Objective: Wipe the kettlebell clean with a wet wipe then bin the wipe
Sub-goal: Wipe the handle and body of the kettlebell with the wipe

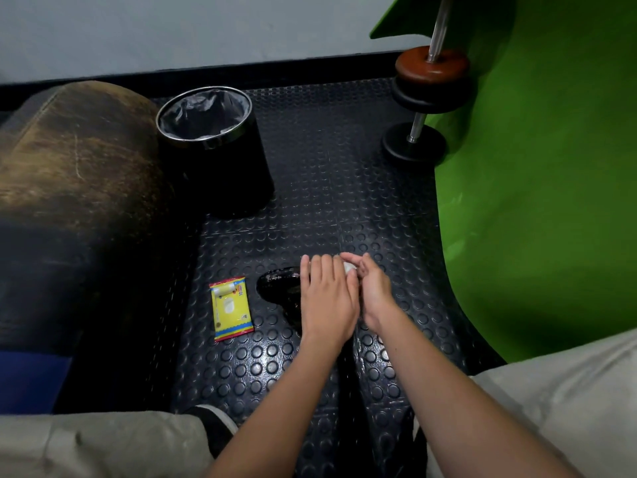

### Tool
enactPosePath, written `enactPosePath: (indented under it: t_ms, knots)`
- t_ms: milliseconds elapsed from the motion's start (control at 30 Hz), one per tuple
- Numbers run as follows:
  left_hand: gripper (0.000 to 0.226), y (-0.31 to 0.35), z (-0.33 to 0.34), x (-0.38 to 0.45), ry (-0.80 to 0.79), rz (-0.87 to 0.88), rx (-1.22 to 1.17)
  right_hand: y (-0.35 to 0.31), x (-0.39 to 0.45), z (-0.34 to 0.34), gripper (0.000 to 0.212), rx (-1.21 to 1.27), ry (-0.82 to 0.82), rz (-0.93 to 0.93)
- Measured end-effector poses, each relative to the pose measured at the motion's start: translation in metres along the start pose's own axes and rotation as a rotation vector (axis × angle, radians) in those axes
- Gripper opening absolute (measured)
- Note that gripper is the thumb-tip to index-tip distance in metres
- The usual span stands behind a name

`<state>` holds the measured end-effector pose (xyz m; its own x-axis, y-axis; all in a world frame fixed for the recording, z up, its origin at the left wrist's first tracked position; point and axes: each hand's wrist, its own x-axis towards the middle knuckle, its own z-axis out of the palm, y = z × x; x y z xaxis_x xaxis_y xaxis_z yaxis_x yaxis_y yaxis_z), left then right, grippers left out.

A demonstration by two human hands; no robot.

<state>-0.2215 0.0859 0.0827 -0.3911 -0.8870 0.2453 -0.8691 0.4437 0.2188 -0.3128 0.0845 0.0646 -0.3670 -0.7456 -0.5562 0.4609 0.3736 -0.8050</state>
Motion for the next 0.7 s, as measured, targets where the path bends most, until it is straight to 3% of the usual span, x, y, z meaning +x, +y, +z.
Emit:
enactPosePath:
  t_ms: [167, 233, 300, 367, 467, 567, 700]
  knots:
    - [0.032, -0.023, -0.016, 0.006, 0.114, 0.138, -0.203, -0.009, -0.008, 0.005, 0.054, -0.014, -0.019, -0.025]
    - [0.022, -0.04, -0.025, 0.009, 0.224, 0.03, -0.304, -0.012, -0.011, 0.014, 0.051, -0.079, 0.031, -0.115]
    - [0.019, -0.063, -0.026, 0.012, 0.262, -0.207, -0.328, -0.009, -0.011, 0.02, 0.048, -0.254, 0.153, -0.262]
    - [0.035, -0.085, -0.022, 0.015, 0.164, -0.434, -0.336, -0.005, -0.013, 0.022, 0.051, -0.541, 0.257, -0.475]
    - [0.045, -0.096, -0.016, 0.015, 0.019, -0.599, -0.606, -0.001, -0.018, 0.029, 0.048, -0.875, 0.23, -0.743]
    - [0.045, -0.096, -0.018, 0.017, -0.012, -0.707, -0.746, 0.01, -0.024, 0.049, 0.041, -1.183, 0.189, -0.842]
    - [0.043, -0.101, -0.019, 0.018, -0.042, -0.699, -0.78, 0.019, -0.023, 0.048, 0.04, -1.257, 0.186, -0.972]
